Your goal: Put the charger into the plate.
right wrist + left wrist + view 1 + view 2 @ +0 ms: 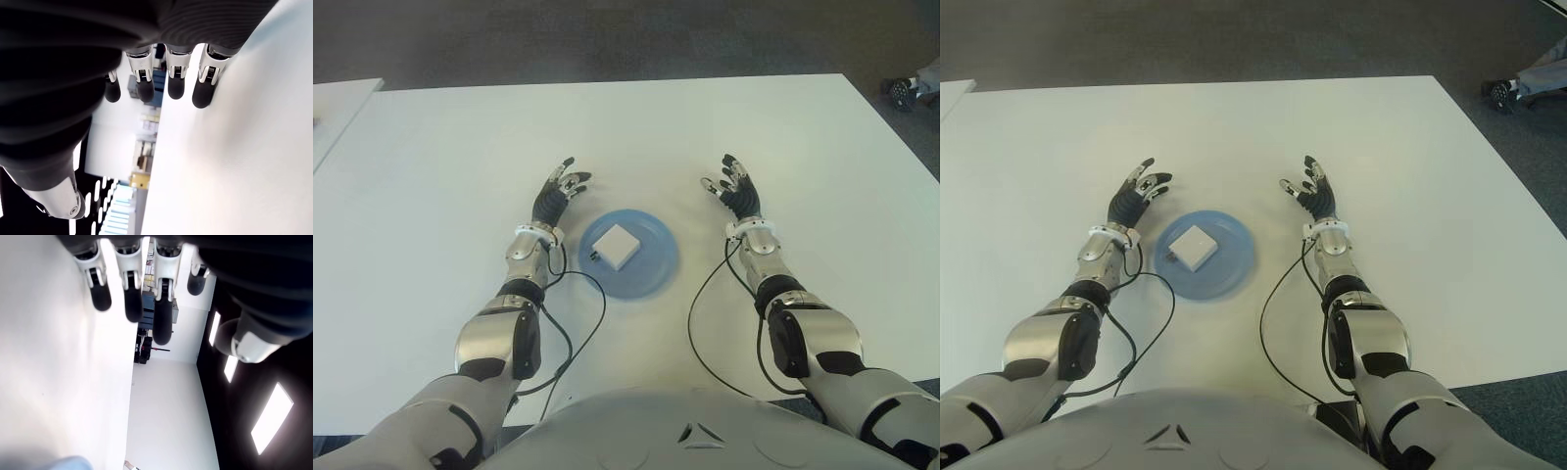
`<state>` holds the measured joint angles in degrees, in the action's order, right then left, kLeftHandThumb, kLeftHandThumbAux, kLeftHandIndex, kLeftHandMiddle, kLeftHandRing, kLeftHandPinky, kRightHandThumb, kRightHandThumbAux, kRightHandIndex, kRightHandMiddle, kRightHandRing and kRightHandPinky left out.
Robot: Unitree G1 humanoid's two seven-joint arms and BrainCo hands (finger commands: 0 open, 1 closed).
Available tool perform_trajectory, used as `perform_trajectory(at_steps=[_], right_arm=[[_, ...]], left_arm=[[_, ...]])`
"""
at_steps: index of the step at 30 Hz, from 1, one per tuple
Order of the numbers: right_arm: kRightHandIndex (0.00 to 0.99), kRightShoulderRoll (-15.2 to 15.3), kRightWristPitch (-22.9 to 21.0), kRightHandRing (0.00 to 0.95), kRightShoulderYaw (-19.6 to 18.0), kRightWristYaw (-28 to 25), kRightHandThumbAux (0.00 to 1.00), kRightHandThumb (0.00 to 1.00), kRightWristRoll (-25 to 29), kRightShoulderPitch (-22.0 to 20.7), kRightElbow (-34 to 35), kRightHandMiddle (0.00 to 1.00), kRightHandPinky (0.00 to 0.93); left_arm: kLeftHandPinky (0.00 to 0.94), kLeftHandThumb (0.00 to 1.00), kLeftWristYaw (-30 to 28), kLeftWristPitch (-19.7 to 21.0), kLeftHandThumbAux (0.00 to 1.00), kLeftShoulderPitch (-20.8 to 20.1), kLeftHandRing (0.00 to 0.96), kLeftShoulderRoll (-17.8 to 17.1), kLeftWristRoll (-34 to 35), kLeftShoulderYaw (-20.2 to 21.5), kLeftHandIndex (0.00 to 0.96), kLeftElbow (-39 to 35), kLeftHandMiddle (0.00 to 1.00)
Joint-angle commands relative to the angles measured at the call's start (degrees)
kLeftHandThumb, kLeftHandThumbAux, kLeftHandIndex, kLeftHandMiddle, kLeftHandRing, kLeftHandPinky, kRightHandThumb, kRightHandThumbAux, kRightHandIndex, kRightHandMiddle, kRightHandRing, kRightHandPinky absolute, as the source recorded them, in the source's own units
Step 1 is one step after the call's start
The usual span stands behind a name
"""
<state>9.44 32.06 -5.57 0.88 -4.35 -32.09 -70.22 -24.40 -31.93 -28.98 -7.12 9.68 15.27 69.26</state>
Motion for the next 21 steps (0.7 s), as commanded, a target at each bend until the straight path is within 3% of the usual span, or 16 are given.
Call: perform_trajectory(at_steps=[1,21], right_arm=[[0.000,-2.2,-4.6,0.000,0.9,-1.5,0.707,0.100,-0.4,5.5,-3.3,0.001,0.000],[0.000,-1.7,-5.0,0.000,2.7,-3.6,0.693,0.100,-1.1,6.5,-3.2,0.000,0.000]], left_arm=[[0.025,0.098,2.3,0.8,0.492,2.3,0.028,0.1,0.0,0.5,0.009,1.4,0.029],[0.000,0.036,4.1,-3.1,0.526,2.6,0.000,0.9,-0.7,0.0,0.000,1.8,0.000]])
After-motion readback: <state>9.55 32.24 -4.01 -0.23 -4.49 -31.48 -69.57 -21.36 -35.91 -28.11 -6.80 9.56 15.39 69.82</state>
